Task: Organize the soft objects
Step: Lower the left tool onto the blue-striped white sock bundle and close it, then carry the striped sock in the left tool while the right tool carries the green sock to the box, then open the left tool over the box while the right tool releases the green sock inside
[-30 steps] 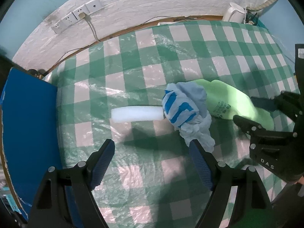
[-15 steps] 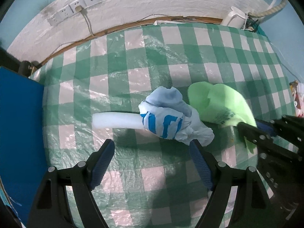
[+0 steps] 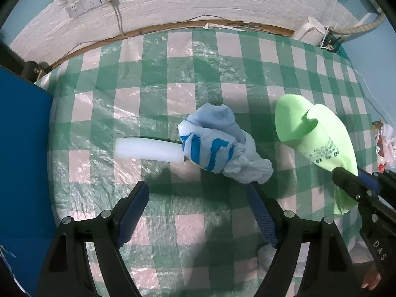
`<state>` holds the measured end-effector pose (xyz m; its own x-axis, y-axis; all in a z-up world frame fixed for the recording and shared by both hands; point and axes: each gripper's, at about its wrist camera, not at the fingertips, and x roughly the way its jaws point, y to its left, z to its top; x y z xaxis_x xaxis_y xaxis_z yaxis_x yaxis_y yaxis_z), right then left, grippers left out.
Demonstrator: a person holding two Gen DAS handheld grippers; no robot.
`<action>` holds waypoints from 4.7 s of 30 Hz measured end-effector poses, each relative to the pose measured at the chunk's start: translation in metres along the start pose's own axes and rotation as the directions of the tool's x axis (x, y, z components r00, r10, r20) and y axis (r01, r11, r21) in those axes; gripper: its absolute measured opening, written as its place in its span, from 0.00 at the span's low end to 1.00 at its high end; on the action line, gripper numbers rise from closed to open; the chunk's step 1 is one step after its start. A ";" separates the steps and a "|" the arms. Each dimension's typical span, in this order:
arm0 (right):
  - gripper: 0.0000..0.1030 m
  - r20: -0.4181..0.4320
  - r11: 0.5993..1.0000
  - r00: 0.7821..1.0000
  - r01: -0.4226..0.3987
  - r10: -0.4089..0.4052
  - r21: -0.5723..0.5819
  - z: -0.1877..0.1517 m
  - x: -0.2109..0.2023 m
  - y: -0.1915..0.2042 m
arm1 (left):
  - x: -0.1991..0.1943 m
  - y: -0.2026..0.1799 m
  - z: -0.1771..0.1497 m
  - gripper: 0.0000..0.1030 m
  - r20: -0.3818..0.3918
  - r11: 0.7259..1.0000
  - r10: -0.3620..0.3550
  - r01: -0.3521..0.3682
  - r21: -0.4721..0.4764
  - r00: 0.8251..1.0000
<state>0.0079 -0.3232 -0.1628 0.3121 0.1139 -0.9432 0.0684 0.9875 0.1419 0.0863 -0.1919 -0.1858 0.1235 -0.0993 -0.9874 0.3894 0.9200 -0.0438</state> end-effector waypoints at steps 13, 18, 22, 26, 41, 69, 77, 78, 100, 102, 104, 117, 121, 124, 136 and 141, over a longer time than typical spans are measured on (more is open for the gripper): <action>0.09 0.033 1.000 0.999 0.003 -0.003 0.019 0.004 -0.011 -0.004 | 0.001 0.002 0.004 0.80 -0.010 0.997 -0.022 0.022 -0.076 1.000; 0.09 0.035 0.999 0.999 0.006 -0.007 0.031 0.003 -0.011 -0.007 | 0.007 -0.004 0.016 0.80 -0.013 0.990 -0.028 0.026 -0.138 1.000; 0.09 0.032 0.999 0.999 0.004 -0.005 0.036 0.002 -0.011 -0.011 | 0.015 -0.008 0.024 0.80 -0.024 0.981 -0.056 0.050 -0.185 0.998; 0.09 0.027 0.999 1.000 0.007 -0.008 0.044 0.001 -0.010 -0.012 | 0.021 -0.012 0.029 0.84 -0.022 0.980 -0.057 0.052 -0.194 0.998; 0.09 0.027 0.999 1.000 0.007 -0.008 0.051 -0.002 -0.012 -0.013 | 0.030 -0.027 0.028 0.29 -0.024 0.993 0.037 -0.039 -0.114 0.999; 0.09 0.094 1.000 0.995 -0.017 0.018 -0.013 -0.002 -0.049 0.025 | -0.050 0.026 -0.039 0.26 0.102 0.994 0.107 -0.104 -0.040 0.989; 0.09 0.118 0.998 0.992 -0.038 0.045 -0.056 -0.001 -0.066 0.051 | -0.076 0.036 -0.054 0.26 0.156 0.988 0.151 -0.150 -0.016 0.976; 0.09 0.123 0.997 0.991 -0.043 0.051 -0.066 0.000 -0.069 0.057 | -0.080 0.039 -0.056 0.26 0.162 0.988 0.155 -0.155 -0.015 0.975; 0.09 0.143 0.967 0.977 -0.124 0.158 -0.224 0.022 -0.092 0.160 | -0.149 0.107 -0.100 0.26 0.283 0.972 0.235 -0.222 -0.080 0.930; 0.09 0.140 0.962 0.976 -0.132 0.169 -0.241 0.025 -0.092 0.172 | -0.152 0.115 -0.102 0.26 0.288 0.971 0.238 -0.220 -0.092 0.928; 0.09 0.139 0.956 0.975 -0.134 0.174 -0.260 0.029 -0.094 0.184 | -0.156 0.123 -0.104 0.26 0.294 0.970 0.242 -0.221 -0.102 0.925; 0.09 0.121 0.920 0.966 -0.172 0.227 -0.353 0.048 -0.094 0.258 | -0.169 0.181 -0.120 0.26 0.299 0.950 0.294 -0.241 -0.201 0.908; 0.09 0.107 0.906 0.964 -0.186 0.243 -0.381 0.052 -0.091 0.281 | -0.169 0.198 -0.124 0.26 0.293 0.938 0.320 -0.259 -0.229 0.901; 0.09 0.094 0.894 0.963 -0.195 0.253 -0.402 0.054 -0.087 0.300 | -0.168 0.209 -0.127 0.26 0.282 0.935 0.321 -0.255 -0.248 0.904; 0.09 0.019 0.872 0.967 -0.220 0.254 -0.437 0.059 -0.054 0.350 | -0.157 0.256 -0.140 0.26 0.230 0.909 0.347 -0.266 -0.320 0.909; 0.09 -0.009 0.870 0.969 -0.224 0.246 -0.440 0.060 -0.039 0.364 | -0.148 0.275 -0.145 0.26 0.201 0.897 0.353 -0.269 -0.350 0.914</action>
<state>0.0772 0.0252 -0.0561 0.3107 0.3539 -0.8822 -0.4271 0.8811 0.2031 0.0430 0.1307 -0.0736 0.4337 0.1575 -0.8872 -0.0031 0.9849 0.1733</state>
